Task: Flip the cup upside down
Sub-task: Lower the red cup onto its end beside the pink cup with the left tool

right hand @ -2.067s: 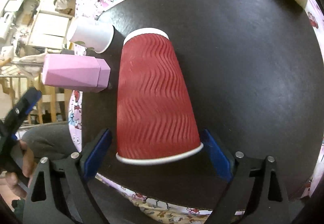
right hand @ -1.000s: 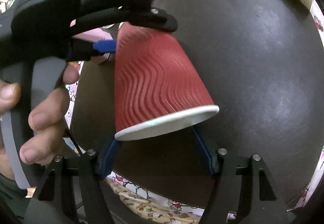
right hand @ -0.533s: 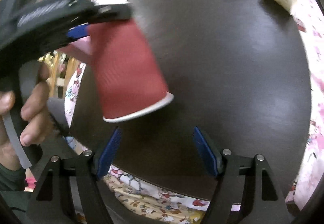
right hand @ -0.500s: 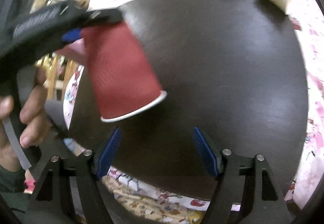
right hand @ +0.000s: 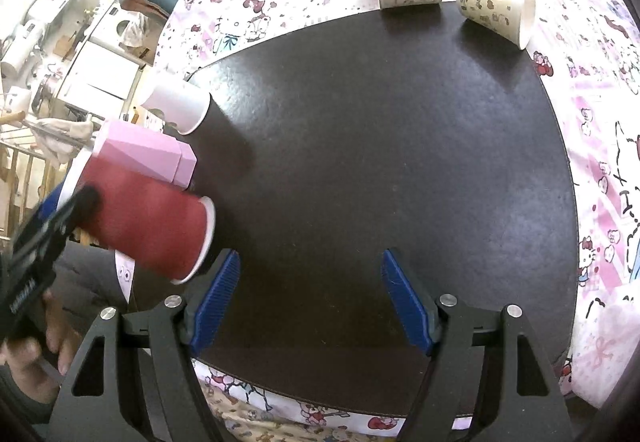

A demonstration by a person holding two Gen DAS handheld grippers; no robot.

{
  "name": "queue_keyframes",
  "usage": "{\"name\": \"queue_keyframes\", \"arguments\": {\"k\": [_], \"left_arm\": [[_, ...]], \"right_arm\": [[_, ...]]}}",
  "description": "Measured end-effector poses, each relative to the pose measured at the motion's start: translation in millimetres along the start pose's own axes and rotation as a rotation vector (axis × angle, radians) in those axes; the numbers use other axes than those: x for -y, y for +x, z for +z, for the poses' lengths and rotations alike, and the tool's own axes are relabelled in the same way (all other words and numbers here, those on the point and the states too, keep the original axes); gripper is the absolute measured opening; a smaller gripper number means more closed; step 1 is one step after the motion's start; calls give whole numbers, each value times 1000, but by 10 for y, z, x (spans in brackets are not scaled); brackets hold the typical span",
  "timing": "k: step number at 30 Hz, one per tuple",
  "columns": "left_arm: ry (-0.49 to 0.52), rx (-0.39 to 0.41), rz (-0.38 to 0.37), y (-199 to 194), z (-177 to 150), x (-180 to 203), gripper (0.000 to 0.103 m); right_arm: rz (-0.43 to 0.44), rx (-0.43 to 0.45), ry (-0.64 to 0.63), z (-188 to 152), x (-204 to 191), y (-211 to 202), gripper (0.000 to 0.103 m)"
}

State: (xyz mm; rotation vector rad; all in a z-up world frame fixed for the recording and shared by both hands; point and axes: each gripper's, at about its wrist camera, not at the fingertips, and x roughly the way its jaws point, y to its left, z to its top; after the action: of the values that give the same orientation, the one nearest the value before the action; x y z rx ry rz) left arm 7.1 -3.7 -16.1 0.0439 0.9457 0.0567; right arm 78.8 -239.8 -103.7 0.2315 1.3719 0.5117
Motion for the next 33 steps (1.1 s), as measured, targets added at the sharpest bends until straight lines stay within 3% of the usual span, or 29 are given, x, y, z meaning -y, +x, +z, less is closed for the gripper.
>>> {"name": "queue_keyframes", "arguments": {"k": [7, 14, 20, 26, 33], "left_arm": [[-13, 35, 89, 52, -33, -207, 63], [51, 32, 175, 195, -118, -116, 63], [89, 55, 178, 192, -172, -55, 65], [59, -20, 120, 264, -191, -62, 74], [32, 18, 119, 91, -185, -87, 76]], "right_arm": [[-5, 9, 7, 17, 14, 3, 76], [-30, 10, 17, -16, 64, -12, 76], [-36, 16, 11, -7, 56, -20, 76], [-37, 14, 12, -5, 61, -17, 76], [-35, 13, 9, 6, 54, -25, 76]]}}
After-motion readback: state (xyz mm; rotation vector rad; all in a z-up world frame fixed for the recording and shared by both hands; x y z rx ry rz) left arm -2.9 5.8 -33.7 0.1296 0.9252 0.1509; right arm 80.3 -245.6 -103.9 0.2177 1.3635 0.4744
